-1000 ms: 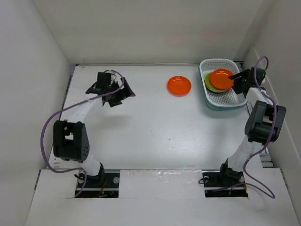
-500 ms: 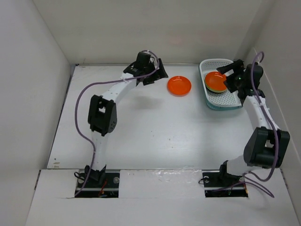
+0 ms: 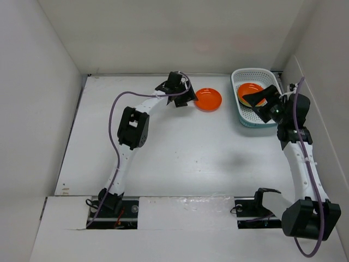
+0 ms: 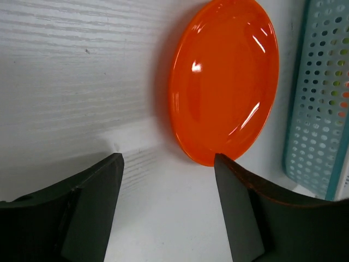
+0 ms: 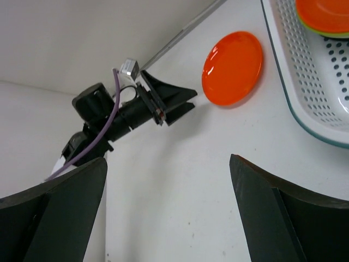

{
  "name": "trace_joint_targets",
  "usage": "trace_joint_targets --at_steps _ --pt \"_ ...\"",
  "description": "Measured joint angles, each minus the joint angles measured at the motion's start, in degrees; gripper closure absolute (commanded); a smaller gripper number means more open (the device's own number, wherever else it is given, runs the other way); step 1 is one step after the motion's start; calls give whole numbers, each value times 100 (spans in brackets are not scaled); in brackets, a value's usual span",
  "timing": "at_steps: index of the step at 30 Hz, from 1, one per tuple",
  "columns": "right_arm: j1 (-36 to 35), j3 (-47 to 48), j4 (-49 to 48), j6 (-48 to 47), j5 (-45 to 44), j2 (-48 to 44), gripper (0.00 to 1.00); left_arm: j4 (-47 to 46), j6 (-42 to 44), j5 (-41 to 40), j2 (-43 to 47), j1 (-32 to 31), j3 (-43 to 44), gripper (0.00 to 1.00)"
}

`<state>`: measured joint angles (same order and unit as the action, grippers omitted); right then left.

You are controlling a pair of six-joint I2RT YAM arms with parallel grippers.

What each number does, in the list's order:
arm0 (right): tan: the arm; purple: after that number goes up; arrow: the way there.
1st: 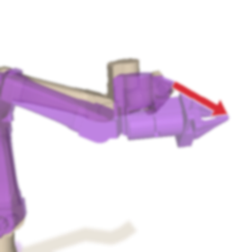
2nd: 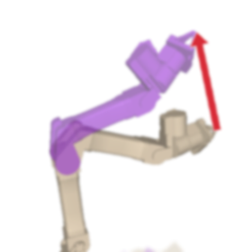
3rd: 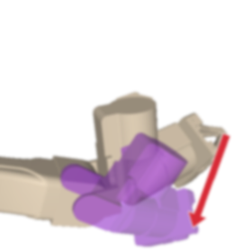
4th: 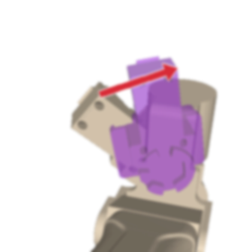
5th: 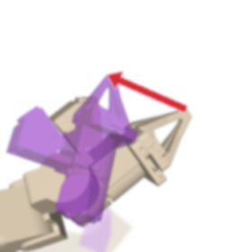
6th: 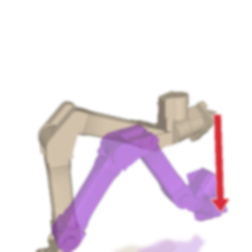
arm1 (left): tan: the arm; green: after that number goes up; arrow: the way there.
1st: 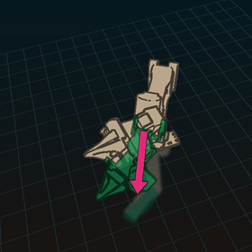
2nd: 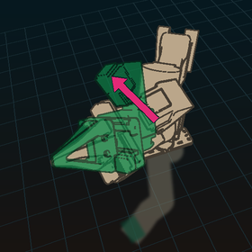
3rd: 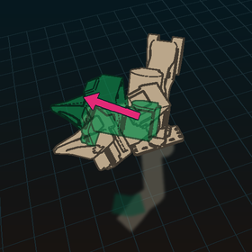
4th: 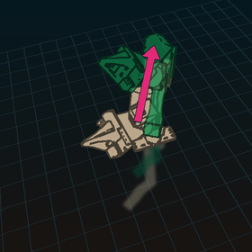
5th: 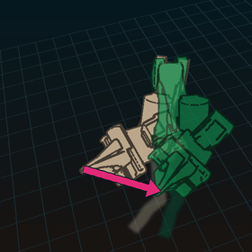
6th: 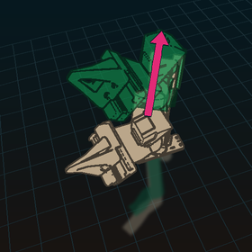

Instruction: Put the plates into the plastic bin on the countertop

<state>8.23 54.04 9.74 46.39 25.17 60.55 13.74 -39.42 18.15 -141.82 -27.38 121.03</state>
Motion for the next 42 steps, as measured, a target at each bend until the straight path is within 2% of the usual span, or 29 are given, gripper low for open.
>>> trace_joint_targets --at_steps 1,3,6,11,13,14,18,26,30,34,42 --pt "0 -44 22 -26 59 -57 1 -31 -24 11 -37 7 15 44" --pt "11 -68 144 -101 179 -107 1 -96 -81 35 -186 11 109 51" --pt "33 -87 227 -168 319 -109 2 -229 -212 142 -472 13 389 55" --pt "72 -319 354 -245 540 -184 4 -369 -472 313 -933 11 1012 55" --pt "81 -374 417 -262 612 -192 4 -459 -570 350 -1008 11 1080 61" --pt "96 -398 424 -273 647 -205 4 -494 -636 352 -1034 11 1084 73" --pt "136 -442 474 -310 761 -286 5 -616 -863 378 -1200 17 1117 100" --pt "195 -535 459 -352 957 -280 6 -922 -1034 411 -1143 15 896 100" --pt "162 -546 411 -422 1001 -144 6 -898 -861 166 -273 17 -304 100" --pt "-168 -579 345 -461 846 -48 6 -664 -527 -61 1235 17 -1880 100" --pt "-1172 -396 118 -472 380 706 6 -1010 -197 74 4037 44 -3698 100"
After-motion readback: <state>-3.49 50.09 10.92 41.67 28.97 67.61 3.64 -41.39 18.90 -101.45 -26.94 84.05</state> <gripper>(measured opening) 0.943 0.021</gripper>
